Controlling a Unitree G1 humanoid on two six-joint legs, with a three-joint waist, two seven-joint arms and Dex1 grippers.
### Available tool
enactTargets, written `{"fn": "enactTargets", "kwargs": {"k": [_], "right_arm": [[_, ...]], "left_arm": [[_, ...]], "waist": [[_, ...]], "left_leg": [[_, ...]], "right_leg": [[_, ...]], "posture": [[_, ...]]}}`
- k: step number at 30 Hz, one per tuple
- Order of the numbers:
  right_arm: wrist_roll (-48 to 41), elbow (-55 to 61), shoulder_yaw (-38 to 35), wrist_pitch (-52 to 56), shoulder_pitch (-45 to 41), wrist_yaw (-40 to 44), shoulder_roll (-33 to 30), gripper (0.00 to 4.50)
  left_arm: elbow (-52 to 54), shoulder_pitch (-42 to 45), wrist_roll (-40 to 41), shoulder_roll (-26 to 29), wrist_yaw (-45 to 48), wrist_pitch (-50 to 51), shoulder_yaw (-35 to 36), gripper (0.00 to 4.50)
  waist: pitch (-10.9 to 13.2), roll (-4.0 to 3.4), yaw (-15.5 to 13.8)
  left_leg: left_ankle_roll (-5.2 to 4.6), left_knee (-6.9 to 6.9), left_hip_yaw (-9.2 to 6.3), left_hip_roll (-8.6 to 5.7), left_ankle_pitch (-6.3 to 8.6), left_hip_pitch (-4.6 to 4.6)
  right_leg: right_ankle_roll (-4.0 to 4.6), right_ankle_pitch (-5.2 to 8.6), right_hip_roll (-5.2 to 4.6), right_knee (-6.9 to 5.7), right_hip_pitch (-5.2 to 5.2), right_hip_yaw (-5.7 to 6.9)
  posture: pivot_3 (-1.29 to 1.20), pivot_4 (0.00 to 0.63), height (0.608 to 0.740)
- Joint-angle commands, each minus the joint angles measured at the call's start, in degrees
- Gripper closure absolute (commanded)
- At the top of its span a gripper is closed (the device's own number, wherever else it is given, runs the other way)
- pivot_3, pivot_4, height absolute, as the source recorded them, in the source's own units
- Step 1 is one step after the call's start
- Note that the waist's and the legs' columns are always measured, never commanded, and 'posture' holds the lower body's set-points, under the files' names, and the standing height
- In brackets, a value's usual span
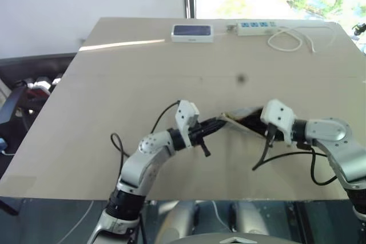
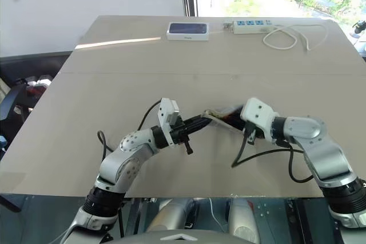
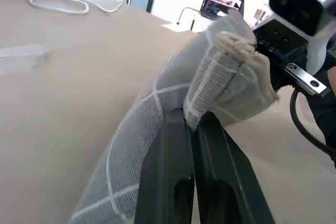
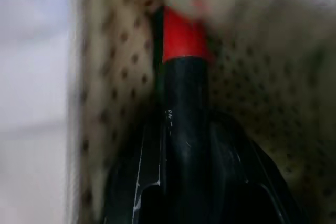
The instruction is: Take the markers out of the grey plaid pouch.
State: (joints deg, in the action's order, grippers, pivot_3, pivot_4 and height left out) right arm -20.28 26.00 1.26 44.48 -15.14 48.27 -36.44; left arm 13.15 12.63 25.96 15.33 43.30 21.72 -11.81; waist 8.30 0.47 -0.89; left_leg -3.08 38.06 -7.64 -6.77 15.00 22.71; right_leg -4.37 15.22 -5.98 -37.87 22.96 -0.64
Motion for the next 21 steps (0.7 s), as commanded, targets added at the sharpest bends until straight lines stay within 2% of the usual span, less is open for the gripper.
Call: {"fn": "enactTargets", "kwargs": {"k": [1, 5, 9, 14, 18, 21], "right_arm": [[-8.11, 4.43, -6.31, 11.06, -3.41, -4.39, 2.24, 4.02], [-16.10, 5.48, -11.66, 23.33, -6.84, -9.40, 6.29, 4.02], [-21.76, 6.11, -16.02, 31.10, -9.58, -13.25, 8.70, 4.02], [-26.68, 8.04, -17.86, 35.44, -9.57, -14.65, 7.40, 4.02], [-32.47, 7.76, -22.78, 39.94, -9.69, -17.33, 11.09, 4.02], [-34.77, 10.74, -21.16, 35.80, -5.15, -11.07, 5.68, 4.02]], "left_arm": [[2.16, -0.81, -0.44, -0.37, -0.04, -0.51, -1.12, 4.50], [2.01, -1.07, -0.64, -0.47, -0.07, -0.76, -1.30, 4.50], [1.64, -1.20, -0.79, -0.22, 0.16, -0.92, -1.33, 4.50], [0.05, -0.10, -1.58, -0.51, -0.26, -1.63, -0.83, 4.50], [-1.18, 0.76, -2.33, -1.02, -0.26, -2.22, -0.63, 4.50], [-2.32, 1.49, -2.83, -1.51, -0.94, -2.57, 0.05, 4.50]], "waist": [[0.00, 0.00, 0.01], [0.00, -0.02, 0.09], [0.00, -0.02, 0.04], [0.01, -0.03, 0.08], [0.00, -0.03, 0.10], [0.00, -0.04, -0.04]], "left_leg": [[0.00, 0.00, 0.01, 0.00, 0.00, 0.00], [-0.01, -0.01, 0.01, 0.00, 0.00, 0.00], [-0.01, -0.03, 0.01, 0.00, 0.00, 0.01], [-0.01, -0.04, 0.02, -0.02, 0.01, 0.05], [-0.01, -0.04, 0.02, -0.01, 0.00, 0.05], [-0.02, -0.04, 0.02, -0.01, 0.00, 0.04]], "right_leg": [[0.00, 0.00, 0.00, 0.00, 0.00, -0.01], [0.00, 0.00, 0.01, -0.02, 0.03, -0.01], [0.00, 0.00, 0.00, 0.00, 0.04, -0.01], [0.00, 0.00, -0.01, 0.01, 0.06, -0.01], [0.00, 0.00, 0.00, -0.04, 0.07, -0.01], [0.00, 0.00, 0.00, -0.04, 0.07, -0.01]], "posture": [[0.00, 0.150, 0.738], [0.00, 0.150, 0.738], [0.00, 0.150, 0.738], [0.00, 0.150, 0.738], [0.00, 0.150, 0.738], [0.00, 0.150, 0.738]]}}
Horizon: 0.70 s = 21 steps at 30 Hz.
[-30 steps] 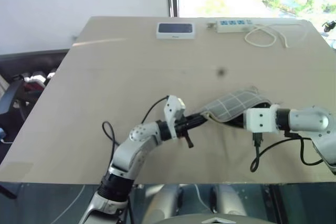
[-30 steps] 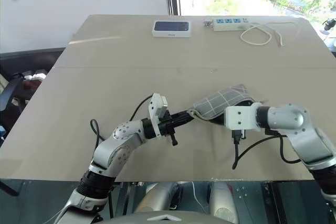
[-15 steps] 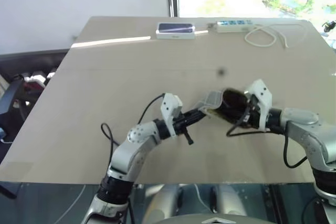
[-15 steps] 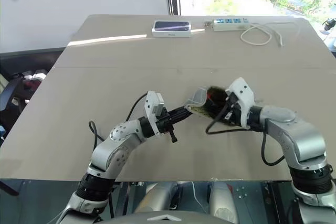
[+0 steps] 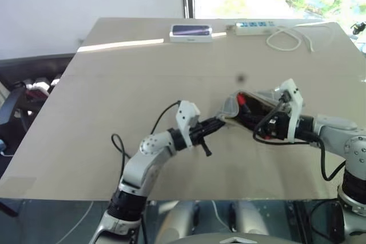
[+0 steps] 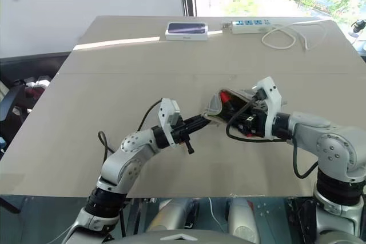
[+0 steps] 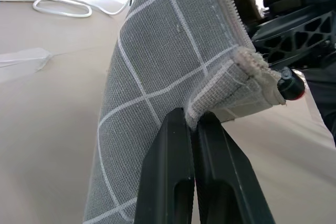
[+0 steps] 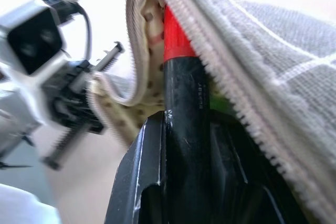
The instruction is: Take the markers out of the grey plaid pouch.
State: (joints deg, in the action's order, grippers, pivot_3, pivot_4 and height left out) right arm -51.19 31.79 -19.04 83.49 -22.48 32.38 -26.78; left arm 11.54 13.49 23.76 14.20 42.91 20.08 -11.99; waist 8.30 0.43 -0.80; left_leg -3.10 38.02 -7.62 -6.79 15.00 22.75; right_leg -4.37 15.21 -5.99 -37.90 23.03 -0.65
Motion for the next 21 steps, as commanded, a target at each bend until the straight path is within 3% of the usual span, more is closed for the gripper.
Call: {"fn": "enactTargets", "kwargs": {"k": [1, 13, 21], "right_arm": [[-3.84, 5.75, -0.07, -4.74, 3.75, 6.61, -6.07, 4.02], [-0.43, 7.82, 7.54, -19.71, 12.85, 18.04, -21.44, 4.02], [-1.10, 7.47, 4.54, -33.85, 15.66, 22.64, -18.57, 4.02]], "left_arm": [[-1.04, 0.99, -0.58, -0.56, -0.88, -0.89, 0.68, 4.50], [-3.00, 3.45, 0.10, -1.67, -2.86, -0.49, 2.62, 4.50], [-3.41, 2.79, -0.84, -1.06, -3.61, -1.65, 3.71, 4.50]], "waist": [[0.00, 0.00, -0.22], [0.01, 0.02, -0.03], [0.04, 0.07, -0.06]], "left_leg": [[0.00, 0.00, -0.01, -0.01, 0.00, 0.03], [-0.01, 0.07, 0.02, 0.02, 0.00, 0.02], [-0.01, 0.07, 0.01, 0.01, 0.01, 0.03]], "right_leg": [[0.00, 0.00, -0.01, 0.03, 0.00, 0.02], [-0.01, 0.00, 0.01, 0.01, -0.02, 0.02], [-0.01, 0.00, 0.00, 0.03, -0.03, 0.03]], "posture": [[0.00, 0.150, 0.738], [0.00, 0.150, 0.738], [0.00, 0.150, 0.738]]}}
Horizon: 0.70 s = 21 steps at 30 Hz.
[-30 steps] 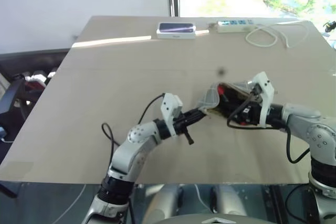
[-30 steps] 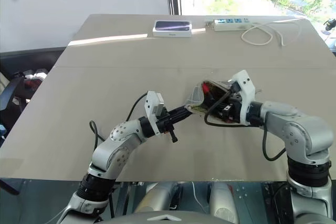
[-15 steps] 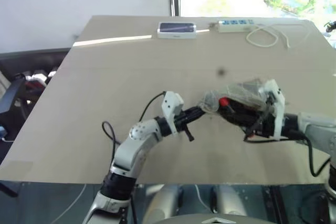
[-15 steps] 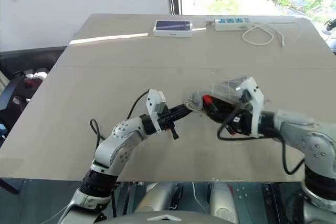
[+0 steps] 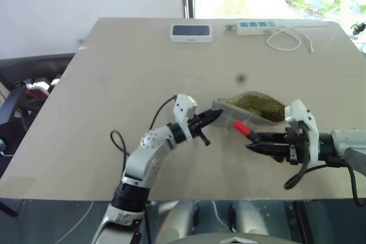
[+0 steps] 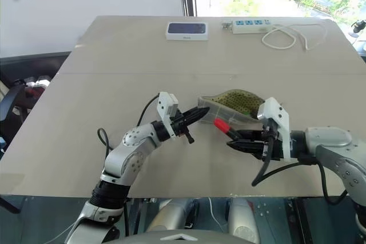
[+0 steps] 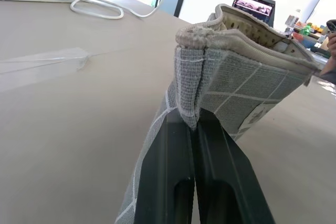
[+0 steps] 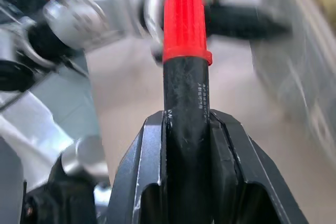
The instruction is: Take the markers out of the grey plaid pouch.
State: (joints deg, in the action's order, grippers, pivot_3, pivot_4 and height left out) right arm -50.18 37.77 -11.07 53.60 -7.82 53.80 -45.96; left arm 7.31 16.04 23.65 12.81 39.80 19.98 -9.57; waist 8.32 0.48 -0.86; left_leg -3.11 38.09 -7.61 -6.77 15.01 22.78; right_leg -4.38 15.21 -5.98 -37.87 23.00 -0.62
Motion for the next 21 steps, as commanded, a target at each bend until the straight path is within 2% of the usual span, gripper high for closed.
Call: {"fn": "enactTargets", "kwargs": {"k": [1, 4, 7, 10, 15, 17, 19, 20, 21], "right_arm": [[-1.06, 0.79, -4.03, -4.94, 2.09, 1.91, -0.38, 4.02], [6.54, -2.38, -3.45, -8.51, 6.39, 3.62, -5.97, 4.02], [16.39, -9.56, -2.66, -12.64, 9.72, 0.75, -10.49, 4.02], [19.00, -15.16, -4.34, -12.71, 9.00, -3.02, -9.95, 4.02], [24.88, -20.72, -2.49, -11.88, 4.87, -10.68, -8.30, 4.02], [25.19, -21.34, -2.39, -11.64, 2.48, -12.62, -6.55, 3.01], [28.21, -22.05, -0.85, -13.16, 1.39, -13.90, -6.68, 2.20], [30.03, -22.55, 0.14, -13.98, 1.20, -14.44, -7.12, 1.59], [31.28, -22.94, 0.74, -14.59, 1.02, -14.75, -7.32, 1.25]], "left_arm": [[0.52, 0.41, -0.98, 0.61, -0.78, -2.00, 1.88, 4.50], [-0.06, 0.72, -1.25, 1.17, -1.71, -2.97, 3.84, 4.50], [0.67, 0.92, -1.04, 2.46, -2.59, -3.27, 6.52, 4.50], [1.48, 0.54, -1.07, 3.97, -2.99, -3.39, 8.57, 4.50], [3.53, -1.77, -0.91, 5.72, -2.24, -3.00, 9.50, 4.50], [4.34, -2.64, -1.03, 6.05, -1.95, -3.02, 9.14, 4.50], [4.95, -3.26, -1.43, 6.19, -1.82, -3.26, 8.61, 4.50], [5.30, -3.55, -1.59, 6.14, -1.88, -3.15, 8.31, 4.50], [5.59, -3.81, -1.77, 6.07, -1.92, -3.09, 8.00, 4.50]], "waist": [[0.01, 0.02, -0.03], [0.01, 0.02, -0.13], [0.02, 0.04, -0.10], [0.02, 0.03, 0.02], [0.02, 0.03, 0.01], [0.02, 0.03, 0.00], [0.02, 0.02, -0.02], [0.02, 0.02, -0.06], [0.02, 0.02, -0.13]], "left_leg": [[0.00, 0.01, -0.01, 0.00, 0.00, 0.00], [0.00, 0.01, -0.01, -0.01, 0.00, 0.00], [0.00, 0.03, 0.00, -0.01, 0.00, -0.01], [0.01, 0.04, 0.02, 0.00, 0.00, -0.03], [0.01, 0.02, 0.04, 0.00, -0.01, -0.02], [0.02, 0.01, 0.04, 0.00, -0.01, -0.02], [0.02, 0.00, 0.03, 0.00, -0.01, -0.02], [0.02, 0.00, 0.03, 0.00, -0.01, -0.02], [0.02, 0.01, 0.03, 0.00, -0.01, -0.02]], "right_leg": [[0.00, 0.00, 0.00, 0.00, 0.00, 0.00], [0.00, 0.00, 0.00, 0.00, -0.01, 0.02], [0.00, 0.00, 0.00, -0.01, -0.01, 0.01], [0.00, 0.00, 0.01, -0.04, -0.01, -0.01], [0.00, 0.00, 0.01, -0.03, 0.00, -0.06], [0.00, 0.00, 0.00, -0.02, 0.00, -0.06], [0.00, 0.00, 0.00, -0.02, 0.01, -0.05], [0.00, 0.00, 0.00, -0.02, 0.01, -0.05], [0.00, 0.00, 0.01, -0.02, 0.00, -0.04]], "posture": [[0.00, 0.150, 0.738], [0.00, 0.150, 0.738], [0.00, 0.150, 0.738], [0.00, 0.150, 0.738], [0.00, 0.150, 0.738], [0.00, 0.150, 0.738], [0.00, 0.150, 0.738], [0.00, 0.150, 0.738], [0.00, 0.150, 0.738]]}}
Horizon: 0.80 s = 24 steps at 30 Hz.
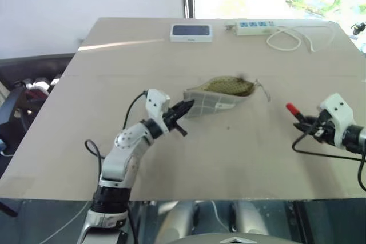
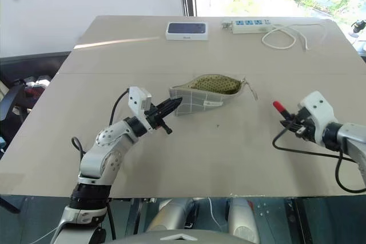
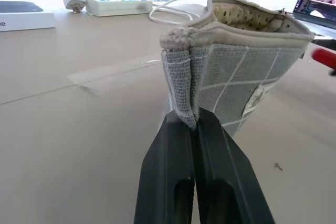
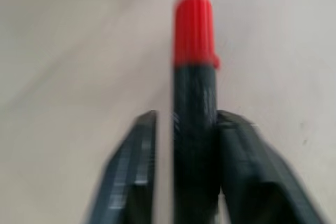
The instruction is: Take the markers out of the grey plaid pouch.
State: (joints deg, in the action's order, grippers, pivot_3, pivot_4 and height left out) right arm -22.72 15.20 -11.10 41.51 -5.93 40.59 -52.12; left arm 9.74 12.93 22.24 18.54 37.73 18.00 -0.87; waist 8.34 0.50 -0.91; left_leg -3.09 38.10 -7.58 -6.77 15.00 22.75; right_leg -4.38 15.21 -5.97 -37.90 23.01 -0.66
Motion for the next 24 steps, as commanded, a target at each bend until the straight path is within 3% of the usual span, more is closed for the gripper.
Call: {"fn": "enactTargets", "kwargs": {"k": [1, 6, 11, 15, 20, 24], "right_arm": [[4.31, -0.49, 0.94, -2.84, -1.26, -1.58, -1.02, 0.73], [2.08, 1.49, -0.39, -3.43, -6.25, -1.47, 1.94, 0.73], [-8.55, 7.59, -2.78, 3.80, -11.66, -0.47, 6.81, 0.73], [-17.27, 13.02, -2.75, 9.38, -14.38, -0.79, 9.23, 1.92], [-18.70, 15.11, 3.53, 11.06, -16.16, -0.98, 11.13, 4.48], [-12.70, 10.45, 10.88, 8.19, -17.97, -2.03, 12.64, 4.48]], "left_arm": [[3.47, -1.03, -0.51, 0.20, 0.18, -1.04, -1.13, 4.50], [4.67, -2.45, -0.60, -0.29, 0.60, -0.89, -2.85, 4.50], [4.99, -3.29, -0.40, -0.04, 1.15, -0.92, -3.37, 4.50], [4.61, -3.16, -0.41, -0.22, 1.49, -1.20, -3.76, 4.50], [4.83, -3.30, -0.15, -0.83, 2.45, -1.44, -4.99, 4.50], [5.71, -3.17, 1.27, -1.50, 3.59, -0.49, -5.74, 4.50]], "waist": [[0.00, 0.00, -0.11], [0.00, -0.01, 0.22], [0.01, -0.03, 0.07], [0.01, -0.02, -0.12], [0.01, -0.03, 0.08], [0.01, -0.03, 0.11]], "left_leg": [[0.00, 0.00, 0.00, 0.00, 0.00, 0.01], [0.00, 0.00, 0.04, 0.00, 0.00, -0.01], [0.00, -0.03, -0.01, 0.05, 0.00, -0.02], [-0.01, -0.03, -0.04, -0.01, 0.01, 0.05], [-0.01, -0.05, -0.04, 0.00, 0.01, 0.03], [-0.01, -0.03, -0.04, 0.00, 0.00, 0.03]], "right_leg": [[0.00, 0.00, -0.01, 0.01, 0.00, 0.01], [0.00, 0.00, 0.00, 0.00, 0.00, -0.06], [0.01, 0.00, 0.04, -0.04, 0.01, -0.02], [0.01, 0.00, -0.01, 0.12, -0.01, 0.03], [0.01, 0.00, -0.01, 0.08, 0.01, 0.03], [0.01, 0.00, -0.02, 0.04, 0.01, 0.03]], "posture": [[0.00, 0.150, 0.738], [0.00, 0.150, 0.738], [0.00, 0.150, 0.738], [0.00, 0.150, 0.738], [0.00, 0.150, 0.738], [0.00, 0.150, 0.738]]}}
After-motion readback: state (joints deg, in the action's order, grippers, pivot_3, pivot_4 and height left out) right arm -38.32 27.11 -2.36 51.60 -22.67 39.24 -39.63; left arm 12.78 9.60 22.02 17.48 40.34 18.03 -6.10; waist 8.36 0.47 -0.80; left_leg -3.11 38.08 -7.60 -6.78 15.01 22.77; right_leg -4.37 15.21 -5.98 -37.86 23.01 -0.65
